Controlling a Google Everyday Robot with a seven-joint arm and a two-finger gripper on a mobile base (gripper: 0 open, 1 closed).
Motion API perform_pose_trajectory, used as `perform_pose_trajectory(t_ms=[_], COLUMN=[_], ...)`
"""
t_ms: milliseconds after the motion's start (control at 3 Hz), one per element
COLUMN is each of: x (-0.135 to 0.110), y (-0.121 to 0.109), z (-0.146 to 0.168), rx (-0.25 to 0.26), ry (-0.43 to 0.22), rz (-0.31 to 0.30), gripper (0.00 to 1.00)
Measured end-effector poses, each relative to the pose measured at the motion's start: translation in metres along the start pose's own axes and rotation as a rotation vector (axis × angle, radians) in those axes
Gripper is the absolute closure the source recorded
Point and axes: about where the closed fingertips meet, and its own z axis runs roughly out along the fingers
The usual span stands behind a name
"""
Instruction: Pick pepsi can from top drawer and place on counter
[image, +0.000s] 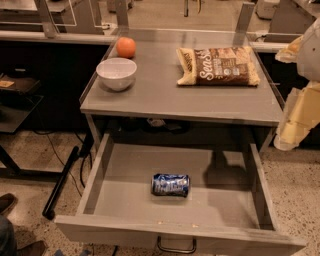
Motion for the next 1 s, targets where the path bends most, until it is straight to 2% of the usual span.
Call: perform_pose_trajectory(t_ms=[333,667,1000], x=[0.0,-0.015,-0.069], y=[0.0,0.015,0.044], z=[0.0,0.016,0.072], rx=[0.0,-0.015,-0.039], ry=[0.0,-0.023,-0.045], rz=[0.0,0.009,-0.024], gripper=[0.0,0.0,0.0])
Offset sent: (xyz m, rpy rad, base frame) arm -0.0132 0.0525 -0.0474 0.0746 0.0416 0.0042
